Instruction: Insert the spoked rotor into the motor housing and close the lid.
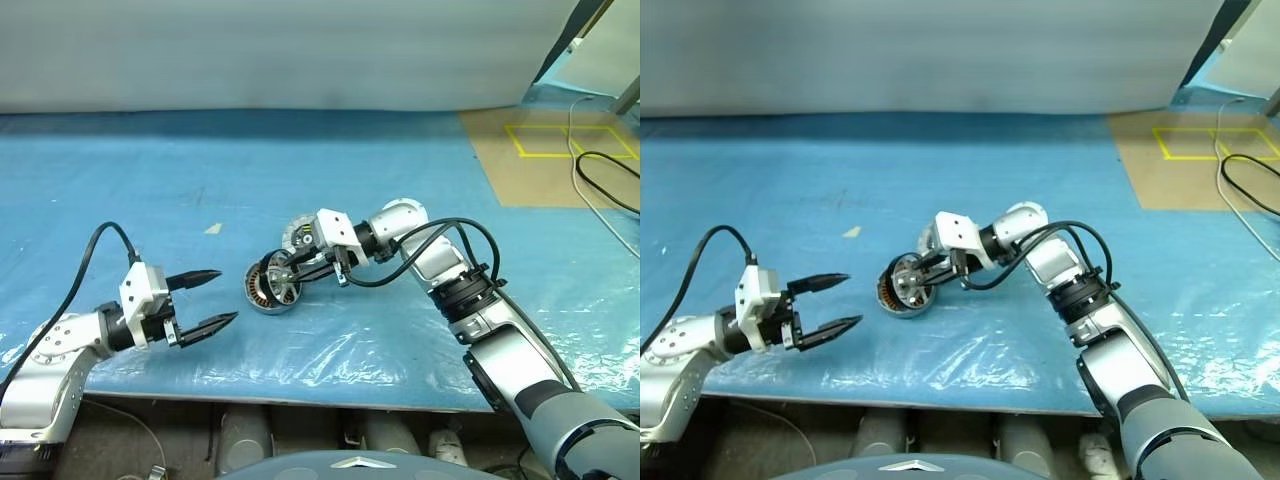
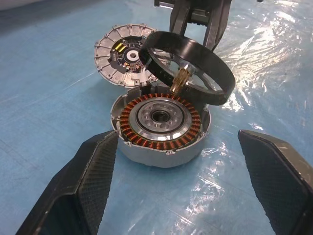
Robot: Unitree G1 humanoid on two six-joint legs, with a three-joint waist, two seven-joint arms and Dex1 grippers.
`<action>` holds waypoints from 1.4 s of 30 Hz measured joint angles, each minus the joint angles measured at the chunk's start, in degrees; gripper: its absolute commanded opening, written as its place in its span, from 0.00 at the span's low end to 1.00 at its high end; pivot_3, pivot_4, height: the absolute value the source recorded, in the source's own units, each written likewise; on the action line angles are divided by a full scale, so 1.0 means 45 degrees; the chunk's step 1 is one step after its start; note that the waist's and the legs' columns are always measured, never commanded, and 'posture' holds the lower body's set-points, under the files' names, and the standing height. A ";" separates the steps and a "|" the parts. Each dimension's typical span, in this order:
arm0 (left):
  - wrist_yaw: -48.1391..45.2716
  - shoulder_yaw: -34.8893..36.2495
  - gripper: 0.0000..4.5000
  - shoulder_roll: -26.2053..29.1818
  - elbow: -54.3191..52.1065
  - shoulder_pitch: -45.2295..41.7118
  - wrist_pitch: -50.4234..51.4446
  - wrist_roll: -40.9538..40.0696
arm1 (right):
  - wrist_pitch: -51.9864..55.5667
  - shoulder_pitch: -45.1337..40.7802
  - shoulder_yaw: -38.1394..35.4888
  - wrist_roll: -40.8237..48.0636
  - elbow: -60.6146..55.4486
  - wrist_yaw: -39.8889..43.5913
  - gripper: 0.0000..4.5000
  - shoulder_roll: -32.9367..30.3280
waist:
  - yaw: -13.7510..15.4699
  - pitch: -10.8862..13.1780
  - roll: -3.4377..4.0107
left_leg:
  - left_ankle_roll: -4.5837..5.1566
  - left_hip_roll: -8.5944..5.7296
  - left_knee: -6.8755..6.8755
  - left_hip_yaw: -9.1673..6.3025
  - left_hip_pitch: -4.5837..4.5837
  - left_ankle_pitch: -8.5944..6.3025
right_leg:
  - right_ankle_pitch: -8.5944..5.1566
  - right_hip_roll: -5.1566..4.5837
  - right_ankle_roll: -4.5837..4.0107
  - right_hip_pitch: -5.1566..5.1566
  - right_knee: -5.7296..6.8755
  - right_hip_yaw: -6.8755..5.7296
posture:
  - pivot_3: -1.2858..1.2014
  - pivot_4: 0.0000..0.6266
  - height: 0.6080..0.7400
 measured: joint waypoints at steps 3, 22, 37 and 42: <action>0.0305 0.0018 0.92 -0.0317 -0.0124 0.0764 -0.0359 0.0142 | -0.0109 -0.0004 0.0002 -0.0002 0.0163 0.0071 0.16 0.0036 | -0.0004 0.0000 0.0000 | 0.0003 0.0001 -0.0002 0.0001 0.0002 -0.0002 | 0.0000 0.0001 0.0000 0.0000 -0.0004 0.0002 | 0.52 0.24 1.00; 0.1547 -0.0047 0.92 -0.0913 -0.0439 0.0327 -0.0380 0.0188 | -0.0927 -0.0501 0.0009 -0.0292 0.1491 0.0098 0.16 0.0241 | 0.0035 0.0000 0.0000 | 0.0005 0.0004 0.0012 0.0006 0.0005 -0.0002 | 0.0000 0.0002 -0.0001 0.0008 0.0005 0.0002 | 0.52 0.24 1.00; 0.1608 -0.0244 0.92 -0.0950 -0.0418 0.0091 -0.0366 0.0201 | -0.0979 -0.0496 0.0188 -0.0570 0.1451 0.0355 0.16 0.0178 | 0.0016 0.0000 0.0000 | 0.0005 0.0006 0.0012 0.0006 0.0007 -0.0002 | 0.0000 0.0002 -0.0001 0.0008 0.0006 0.0002 | 0.52 0.24 1.00; 0.1695 -0.0282 0.92 -0.0955 -0.0418 0.0070 -0.0362 0.0202 | -0.0824 -0.0605 0.0095 -0.0473 0.1437 0.0301 0.16 0.0338 | 0.0014 0.0000 0.0000 | 0.0005 0.0006 0.0012 0.0005 0.0007 -0.0002 | 0.0001 0.0002 -0.0001 0.0006 0.0008 0.0002 | 0.52 0.24 1.00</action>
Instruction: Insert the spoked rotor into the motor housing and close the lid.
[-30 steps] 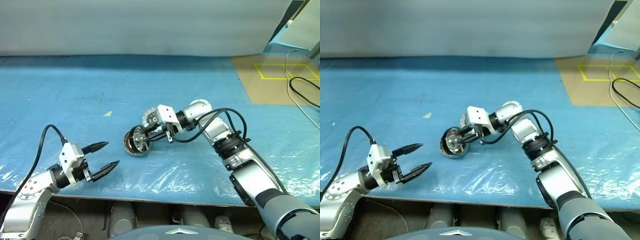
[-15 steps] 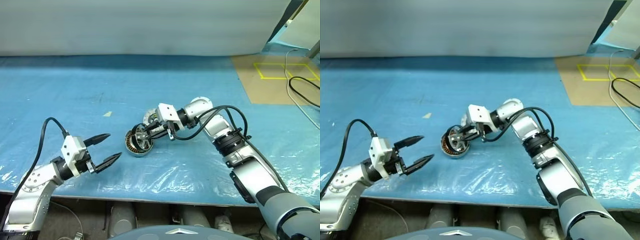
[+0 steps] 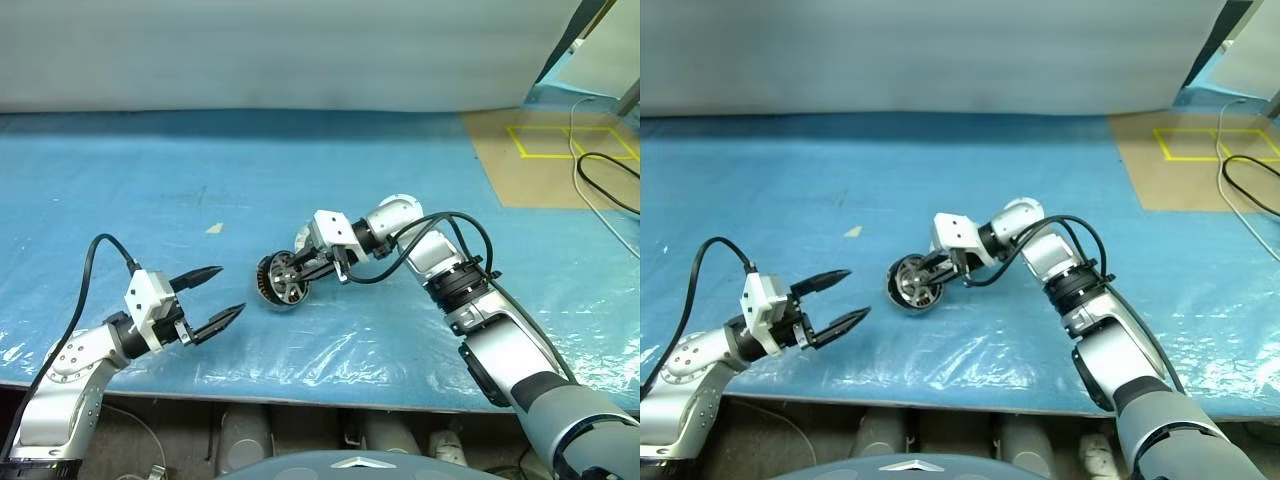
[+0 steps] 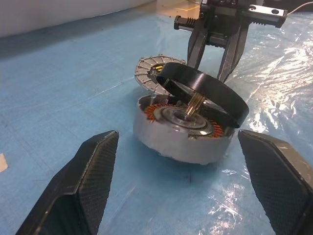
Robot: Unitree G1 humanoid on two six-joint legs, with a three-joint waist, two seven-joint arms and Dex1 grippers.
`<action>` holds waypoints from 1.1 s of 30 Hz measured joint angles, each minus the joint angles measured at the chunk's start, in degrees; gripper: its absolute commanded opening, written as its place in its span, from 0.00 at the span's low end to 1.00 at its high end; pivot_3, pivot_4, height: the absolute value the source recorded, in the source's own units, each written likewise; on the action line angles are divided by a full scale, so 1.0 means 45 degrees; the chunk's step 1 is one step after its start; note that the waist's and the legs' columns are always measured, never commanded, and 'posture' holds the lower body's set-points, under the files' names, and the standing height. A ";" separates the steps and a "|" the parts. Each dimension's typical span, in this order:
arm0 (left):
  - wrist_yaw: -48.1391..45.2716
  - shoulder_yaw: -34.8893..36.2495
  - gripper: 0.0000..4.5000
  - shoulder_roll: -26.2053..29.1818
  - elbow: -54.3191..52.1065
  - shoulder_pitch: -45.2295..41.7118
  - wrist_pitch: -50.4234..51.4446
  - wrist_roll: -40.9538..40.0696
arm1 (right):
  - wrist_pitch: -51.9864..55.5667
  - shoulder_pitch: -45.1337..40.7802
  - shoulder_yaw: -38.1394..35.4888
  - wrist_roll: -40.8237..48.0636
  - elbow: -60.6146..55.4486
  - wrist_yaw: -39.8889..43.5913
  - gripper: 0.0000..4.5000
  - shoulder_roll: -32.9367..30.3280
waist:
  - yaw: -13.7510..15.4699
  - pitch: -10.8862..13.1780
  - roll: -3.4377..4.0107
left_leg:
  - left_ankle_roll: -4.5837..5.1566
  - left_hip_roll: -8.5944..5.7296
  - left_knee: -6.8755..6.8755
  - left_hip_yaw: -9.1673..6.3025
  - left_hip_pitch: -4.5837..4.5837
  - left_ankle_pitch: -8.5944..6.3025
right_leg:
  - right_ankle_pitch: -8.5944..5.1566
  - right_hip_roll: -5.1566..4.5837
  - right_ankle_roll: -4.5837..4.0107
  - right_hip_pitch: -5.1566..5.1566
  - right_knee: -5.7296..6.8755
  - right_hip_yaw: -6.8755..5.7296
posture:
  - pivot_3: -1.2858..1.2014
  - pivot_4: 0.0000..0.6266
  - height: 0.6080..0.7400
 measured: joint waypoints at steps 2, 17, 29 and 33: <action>0.0005 -0.0029 0.92 -0.0002 0.0000 -0.0050 0.0003 0.0000 | 0.0084 -0.0186 -0.0141 0.0099 -0.0027 -0.0039 0.16 0.0076 | 0.0000 0.0000 0.0000 | 0.0000 0.0000 0.0001 0.0000 -0.0001 0.0000 | 0.0000 0.0000 0.0000 -0.0001 0.0001 0.0000 | 0.52 0.24 1.00; 0.0065 -0.0286 0.92 -0.0013 0.0007 -0.0366 0.0108 0.0000 | 0.0311 -0.0294 -0.0125 0.0305 -0.0597 0.0182 0.16 -0.0160 | -0.0010 0.0000 -0.0001 | 0.0000 0.0001 0.0003 0.0000 -0.0002 0.0000 | 0.0000 0.0001 0.0000 -0.0001 0.0003 -0.0001 | 0.52 0.24 1.00; 0.0062 -0.0290 0.92 -0.0012 0.0007 -0.0192 0.0104 0.0001 | -0.0380 -0.0143 0.0168 -0.0148 0.0122 -0.0038 0.16 0.0081 | -0.0001 -0.0001 -0.0001 | 0.0000 0.0000 0.0006 0.0000 -0.0002 0.0000 | 0.0000 0.0000 -0.0001 0.0001 0.0003 0.0000 | 0.52 0.24 1.00; 0.0041 -0.0291 0.92 -0.0020 0.0067 -0.0193 0.0061 0.0004 | -0.0533 -0.0143 0.0180 -0.0213 0.0193 0.0013 0.16 0.0056 | -0.0004 -0.0001 -0.0001 | 0.0000 0.0001 0.0009 0.0000 0.0002 0.0000 | 0.0001 0.0000 -0.0001 0.0002 0.0009 0.0000 | 0.52 0.24 1.00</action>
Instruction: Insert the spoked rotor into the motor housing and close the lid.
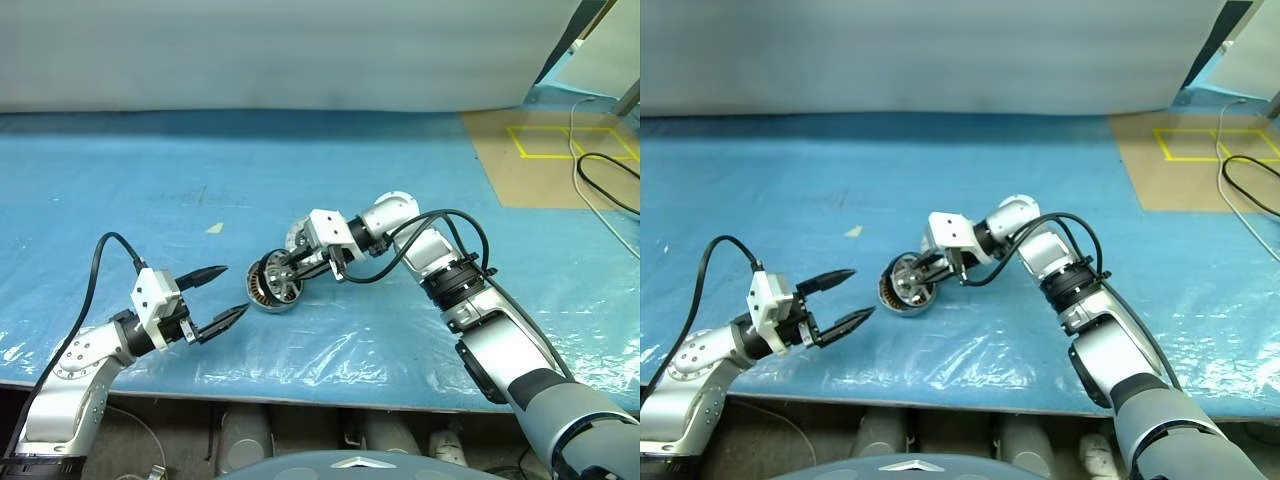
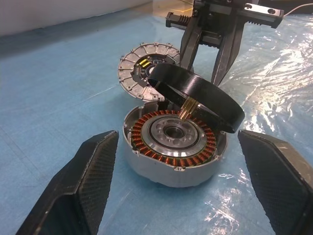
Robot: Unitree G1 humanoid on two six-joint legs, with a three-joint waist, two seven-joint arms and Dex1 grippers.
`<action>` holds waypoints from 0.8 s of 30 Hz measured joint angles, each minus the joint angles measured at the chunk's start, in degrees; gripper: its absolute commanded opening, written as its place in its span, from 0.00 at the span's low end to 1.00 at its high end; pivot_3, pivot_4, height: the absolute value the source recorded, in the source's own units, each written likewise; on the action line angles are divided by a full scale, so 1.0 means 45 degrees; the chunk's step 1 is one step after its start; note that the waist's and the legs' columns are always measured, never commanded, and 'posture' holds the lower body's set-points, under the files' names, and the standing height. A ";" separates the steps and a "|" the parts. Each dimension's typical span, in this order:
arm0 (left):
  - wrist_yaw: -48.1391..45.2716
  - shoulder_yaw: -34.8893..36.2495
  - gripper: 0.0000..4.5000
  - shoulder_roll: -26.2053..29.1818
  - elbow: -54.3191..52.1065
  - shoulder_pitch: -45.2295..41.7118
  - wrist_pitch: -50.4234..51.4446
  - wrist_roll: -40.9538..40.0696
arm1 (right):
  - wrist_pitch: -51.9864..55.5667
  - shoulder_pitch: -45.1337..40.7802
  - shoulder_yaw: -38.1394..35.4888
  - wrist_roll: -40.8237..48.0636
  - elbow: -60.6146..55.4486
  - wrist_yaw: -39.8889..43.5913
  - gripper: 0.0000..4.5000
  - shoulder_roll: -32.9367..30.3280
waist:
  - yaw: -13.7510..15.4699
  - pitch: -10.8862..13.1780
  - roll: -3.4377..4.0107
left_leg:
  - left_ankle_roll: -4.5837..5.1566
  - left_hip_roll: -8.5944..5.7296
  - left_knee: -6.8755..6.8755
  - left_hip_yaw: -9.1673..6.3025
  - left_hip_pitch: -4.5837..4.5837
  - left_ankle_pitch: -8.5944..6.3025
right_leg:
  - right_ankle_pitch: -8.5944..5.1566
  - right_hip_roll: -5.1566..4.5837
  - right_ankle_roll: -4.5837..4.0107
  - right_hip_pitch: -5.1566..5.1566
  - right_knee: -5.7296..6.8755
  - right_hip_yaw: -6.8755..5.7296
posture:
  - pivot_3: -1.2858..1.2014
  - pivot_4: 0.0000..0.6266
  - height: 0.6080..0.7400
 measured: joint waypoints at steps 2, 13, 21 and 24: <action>-0.0034 0.0000 0.92 -0.0004 0.0058 -0.0004 -0.0038 0.0005 | -0.0067 0.0000 0.0001 -0.0036 0.0021 0.0024 0.16 -0.0008 | 0.0000 0.0000 0.0000 | 0.0000 0.0000 0.0000 0.0001 -0.0001 0.0000 | 0.0000 0.0000 0.0000 0.0000 -0.0001 0.0000 | 0.52 0.24 1.00; -0.0174 0.0000 0.92 -0.0011 0.0402 -0.0136 -0.0114 0.0012 | 0.0165 -0.0015 -0.0008 -0.0241 0.0178 -0.0091 0.54 0.0060 | 0.0001 0.0000 0.0000 | 0.0000 0.0000 0.0002 0.0000 -0.0005 0.0000 | 0.0000 0.0000 -0.0001 -0.0003 0.0001 0.0000 | 0.52 0.24 1.00; -0.0200 0.0001 0.92 -0.0062 0.0404 -0.0128 -0.0114 0.0005 | 0.1635 -0.0643 -0.0661 0.0754 -0.1238 0.0159 0.54 -0.0027 | 0.0004 0.0000 0.0000 | 0.0001 0.0001 0.0004 -0.0001 -0.0003 0.0000 | 0.0001 0.0000 -0.0001 -0.0002 0.0005 0.0000 | 0.52 0.24 1.00; -0.0203 0.0004 0.92 -0.0062 0.0405 -0.0131 -0.0114 0.0002 | 0.2435 -0.0739 -0.1045 0.1313 -0.1837 0.0120 0.54 -0.0068 | 0.0005 0.0000 0.0000 | 0.0001 0.0000 0.0003 -0.0001 -0.0004 0.0000 | 0.0001 0.0001 -0.0001 -0.0002 0.0002 0.0000 | 0.52 0.24 1.00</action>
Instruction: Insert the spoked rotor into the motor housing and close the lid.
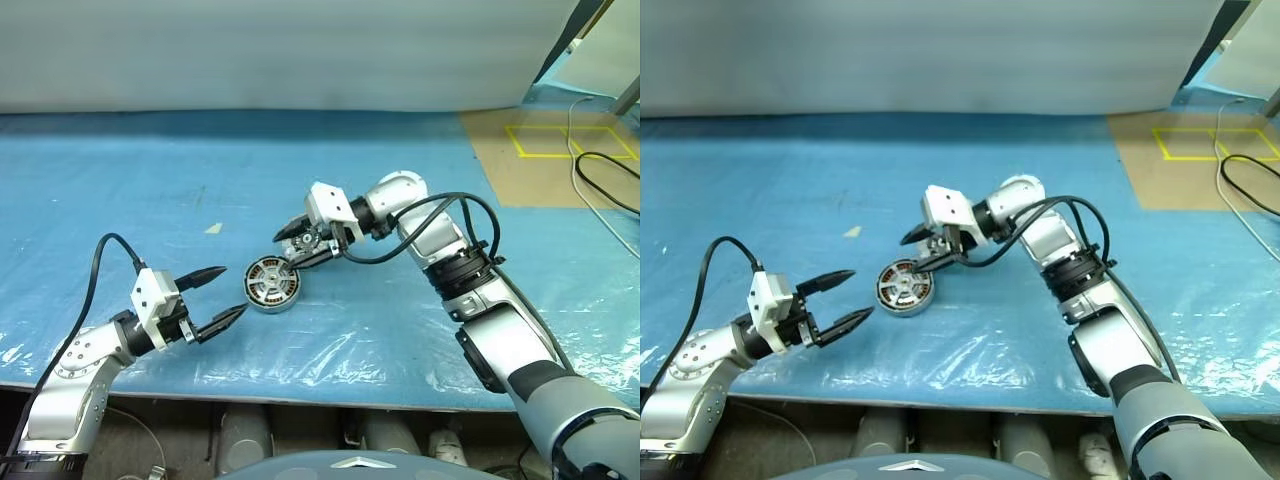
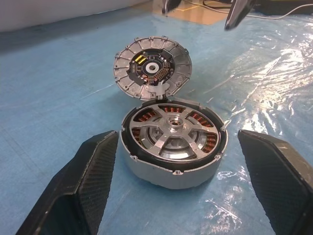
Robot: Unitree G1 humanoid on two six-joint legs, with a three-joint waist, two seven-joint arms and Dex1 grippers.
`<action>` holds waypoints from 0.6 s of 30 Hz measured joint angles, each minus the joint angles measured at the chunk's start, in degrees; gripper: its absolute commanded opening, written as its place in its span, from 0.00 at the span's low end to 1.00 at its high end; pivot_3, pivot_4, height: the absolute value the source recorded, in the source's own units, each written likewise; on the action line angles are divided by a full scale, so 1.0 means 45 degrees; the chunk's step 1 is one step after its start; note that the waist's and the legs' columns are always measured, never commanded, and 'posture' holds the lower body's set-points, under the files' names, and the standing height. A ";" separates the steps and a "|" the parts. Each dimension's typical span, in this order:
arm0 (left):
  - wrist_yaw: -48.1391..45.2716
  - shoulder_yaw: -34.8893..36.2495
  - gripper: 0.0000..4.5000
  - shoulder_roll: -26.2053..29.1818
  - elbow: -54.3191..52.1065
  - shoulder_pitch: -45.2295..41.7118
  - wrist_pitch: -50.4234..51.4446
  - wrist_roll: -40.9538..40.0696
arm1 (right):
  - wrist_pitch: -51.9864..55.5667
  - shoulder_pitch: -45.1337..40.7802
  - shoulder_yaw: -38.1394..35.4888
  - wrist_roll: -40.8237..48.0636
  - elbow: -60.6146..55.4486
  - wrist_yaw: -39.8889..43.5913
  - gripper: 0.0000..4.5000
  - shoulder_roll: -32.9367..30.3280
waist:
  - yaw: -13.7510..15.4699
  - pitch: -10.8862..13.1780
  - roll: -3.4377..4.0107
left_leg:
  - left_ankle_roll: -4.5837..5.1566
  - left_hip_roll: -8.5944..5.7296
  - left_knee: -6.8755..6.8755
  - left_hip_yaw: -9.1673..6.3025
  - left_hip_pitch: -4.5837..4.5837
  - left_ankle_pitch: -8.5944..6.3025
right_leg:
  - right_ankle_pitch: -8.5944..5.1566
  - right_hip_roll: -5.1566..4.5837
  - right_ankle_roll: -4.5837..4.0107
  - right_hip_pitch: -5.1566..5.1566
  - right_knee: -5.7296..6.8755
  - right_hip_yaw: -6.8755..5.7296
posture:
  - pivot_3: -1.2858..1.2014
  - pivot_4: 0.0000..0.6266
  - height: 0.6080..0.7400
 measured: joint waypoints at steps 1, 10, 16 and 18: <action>0.0000 0.0001 0.92 0.0001 0.0000 -0.0001 0.0000 -0.0001 | 0.0152 -0.0009 -0.0058 0.0108 -0.0110 -0.0027 0.54 -0.0055 | 0.0001 0.0000 0.0000 | 0.0000 0.0000 0.0000 0.0000 0.0000 0.0000 | 0.0000 0.0000 0.0000 0.0000 -0.0001 0.0000 | 0.52 0.24 1.00; 0.0054 0.0059 0.92 0.0033 -0.0021 -0.0599 0.0313 -0.0262 | 0.2514 0.1989 -0.1806 0.1226 -0.2715 -0.1381 0.54 -0.1931 | 0.0316 -0.0002 -0.0003 | -0.0026 -0.0009 0.0000 -0.0001 0.0004 0.0015 | 0.0001 -0.0001 0.0003 0.0008 -0.0004 0.0003 | 0.52 0.24 1.00; -0.0011 -0.0117 0.92 0.0052 0.0119 -0.1939 0.0690 -0.0327 | 0.4153 0.4037 -0.2944 0.1946 -0.4804 -0.2628 0.19 -0.3197 | 0.0311 -0.0002 0.0000 | -0.0041 -0.0012 0.0000 -0.0001 0.0022 0.0024 | 0.0002 0.0004 0.0005 0.0012 0.0000 0.0015 | 0.52 0.24 1.00; -0.0111 -0.0291 0.92 0.0046 0.0246 -0.2339 0.0769 -0.0323 | 0.4498 0.4641 -0.3248 0.2187 -0.5367 -0.3031 0.03 -0.3455 | 0.0313 -0.0002 0.0000 | -0.0043 -0.0010 -0.0007 -0.0002 0.0026 0.0025 | 0.0002 0.0006 0.0005 0.0011 -0.0001 0.0014 | 0.52 0.24 1.00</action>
